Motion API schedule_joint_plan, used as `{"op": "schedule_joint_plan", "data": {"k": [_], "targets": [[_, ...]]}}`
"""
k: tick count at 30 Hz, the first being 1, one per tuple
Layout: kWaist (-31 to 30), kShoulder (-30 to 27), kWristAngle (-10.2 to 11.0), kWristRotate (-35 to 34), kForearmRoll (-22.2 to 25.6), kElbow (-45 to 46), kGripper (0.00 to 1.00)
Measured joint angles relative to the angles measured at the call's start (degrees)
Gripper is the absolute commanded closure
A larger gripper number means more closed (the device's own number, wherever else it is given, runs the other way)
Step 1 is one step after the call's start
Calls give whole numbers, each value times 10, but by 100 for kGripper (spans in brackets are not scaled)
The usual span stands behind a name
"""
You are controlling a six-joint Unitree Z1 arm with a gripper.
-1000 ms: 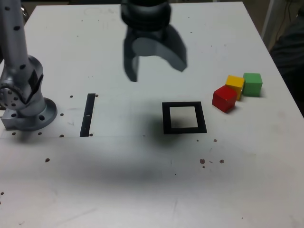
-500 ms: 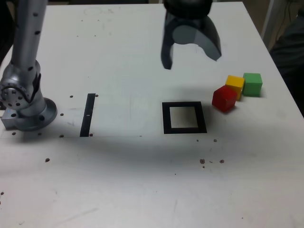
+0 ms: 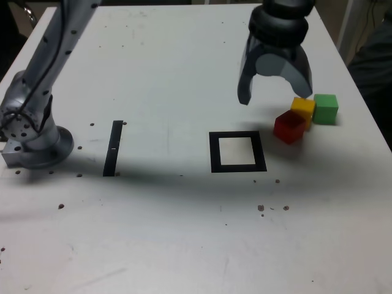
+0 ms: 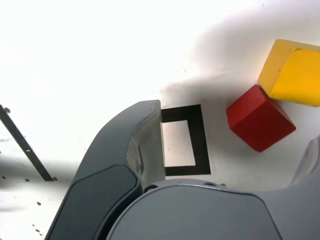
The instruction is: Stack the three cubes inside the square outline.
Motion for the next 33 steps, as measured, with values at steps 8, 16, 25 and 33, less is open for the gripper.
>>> {"op": "schedule_joint_plan", "data": {"k": [8,16,25,33], "targets": [[0,30,-6,24,4,-21,1],[0,37,-3,78,7,-30,1],[-1,44,24,248,-2,-33,1],[-9,45,39,301,-4,-44,0]]}}
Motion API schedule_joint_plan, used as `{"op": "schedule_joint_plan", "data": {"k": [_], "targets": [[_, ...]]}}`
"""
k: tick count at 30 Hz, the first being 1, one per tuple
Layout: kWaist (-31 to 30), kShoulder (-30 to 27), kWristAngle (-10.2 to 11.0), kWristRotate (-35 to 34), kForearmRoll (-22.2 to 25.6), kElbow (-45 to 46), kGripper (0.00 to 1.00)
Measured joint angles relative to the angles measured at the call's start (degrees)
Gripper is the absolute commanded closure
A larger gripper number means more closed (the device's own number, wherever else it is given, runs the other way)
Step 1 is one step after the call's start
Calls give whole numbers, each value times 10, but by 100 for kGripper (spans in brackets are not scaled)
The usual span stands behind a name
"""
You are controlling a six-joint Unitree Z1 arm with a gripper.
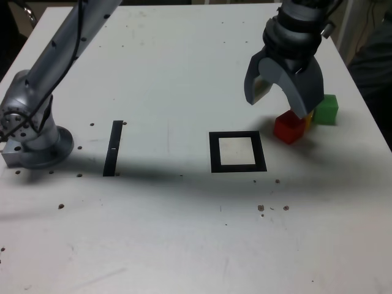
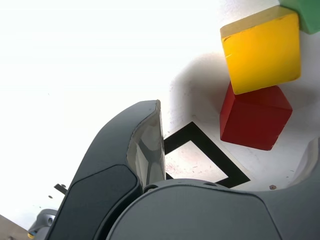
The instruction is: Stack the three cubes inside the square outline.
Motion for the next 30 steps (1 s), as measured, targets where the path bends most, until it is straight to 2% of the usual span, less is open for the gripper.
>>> {"op": "schedule_joint_plan", "data": {"k": [7,21,26,30], "targets": [[-12,13,7,0,3,-6,1],[-33,56,9,-14,4,-18,4],[-37,62,9,-20,5,-27,8],[-37,63,9,-27,8,-29,15]]}}
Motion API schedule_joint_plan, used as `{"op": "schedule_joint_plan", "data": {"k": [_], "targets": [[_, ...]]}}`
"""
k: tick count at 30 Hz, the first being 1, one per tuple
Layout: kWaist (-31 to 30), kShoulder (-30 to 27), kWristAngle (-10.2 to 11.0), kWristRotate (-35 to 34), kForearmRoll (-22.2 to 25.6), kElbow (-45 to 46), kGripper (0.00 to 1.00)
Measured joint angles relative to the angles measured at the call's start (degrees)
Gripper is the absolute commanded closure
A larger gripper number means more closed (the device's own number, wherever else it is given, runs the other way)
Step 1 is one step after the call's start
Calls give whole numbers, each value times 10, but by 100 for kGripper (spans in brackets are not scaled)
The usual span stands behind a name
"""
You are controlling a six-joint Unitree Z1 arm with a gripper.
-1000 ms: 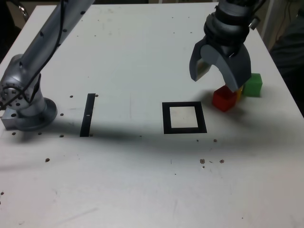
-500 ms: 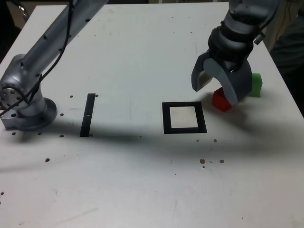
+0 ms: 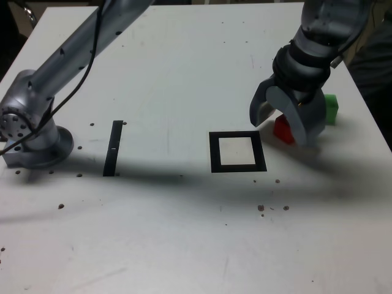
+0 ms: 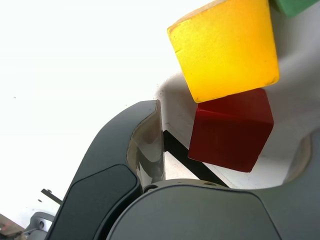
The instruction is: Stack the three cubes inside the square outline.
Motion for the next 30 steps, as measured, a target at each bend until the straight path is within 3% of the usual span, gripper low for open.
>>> {"op": "schedule_joint_plan", "data": {"k": [4,11,14,30], "targets": [[0,3,0,-12,5,-2,27],[0,8,-1,-30,10,-7,62],[0,8,-1,-30,10,-10,70],[-1,11,-12,-27,17,-17,75]]}}
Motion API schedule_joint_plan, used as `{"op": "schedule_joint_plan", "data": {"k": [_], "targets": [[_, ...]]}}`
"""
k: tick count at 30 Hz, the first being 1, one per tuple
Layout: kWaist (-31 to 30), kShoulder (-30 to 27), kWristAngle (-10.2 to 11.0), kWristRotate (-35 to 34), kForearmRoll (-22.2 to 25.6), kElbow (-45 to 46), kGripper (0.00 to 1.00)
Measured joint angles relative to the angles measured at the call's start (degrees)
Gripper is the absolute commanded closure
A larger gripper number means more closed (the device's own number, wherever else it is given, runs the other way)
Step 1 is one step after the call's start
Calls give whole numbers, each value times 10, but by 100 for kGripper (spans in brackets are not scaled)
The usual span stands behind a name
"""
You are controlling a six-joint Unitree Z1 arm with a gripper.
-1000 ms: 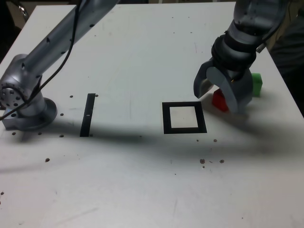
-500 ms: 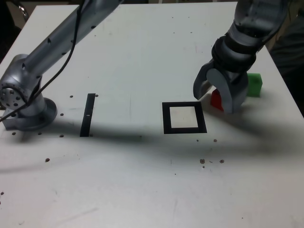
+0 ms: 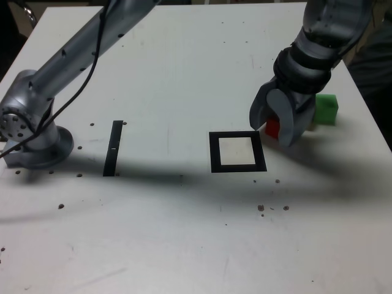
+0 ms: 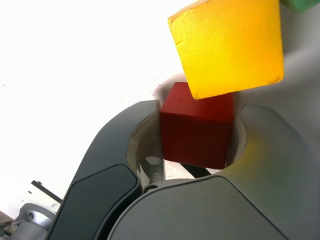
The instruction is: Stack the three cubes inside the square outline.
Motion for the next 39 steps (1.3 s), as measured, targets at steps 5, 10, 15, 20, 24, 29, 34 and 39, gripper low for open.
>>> {"op": "schedule_joint_plan", "data": {"k": [5,10,15,20,24,29,34,39], "targets": [[0,0,-1,0,1,0,75],[-1,-9,-2,-7,2,11,75],[-2,-53,-18,-34,2,40,77],[-2,-95,-33,-86,0,79,77],[-2,-126,-45,-156,-2,114,76],[-2,-145,-78,-256,-12,163,74],[-2,-162,-104,-324,-17,199,74],[-2,-167,-120,-344,-27,214,74]]}}
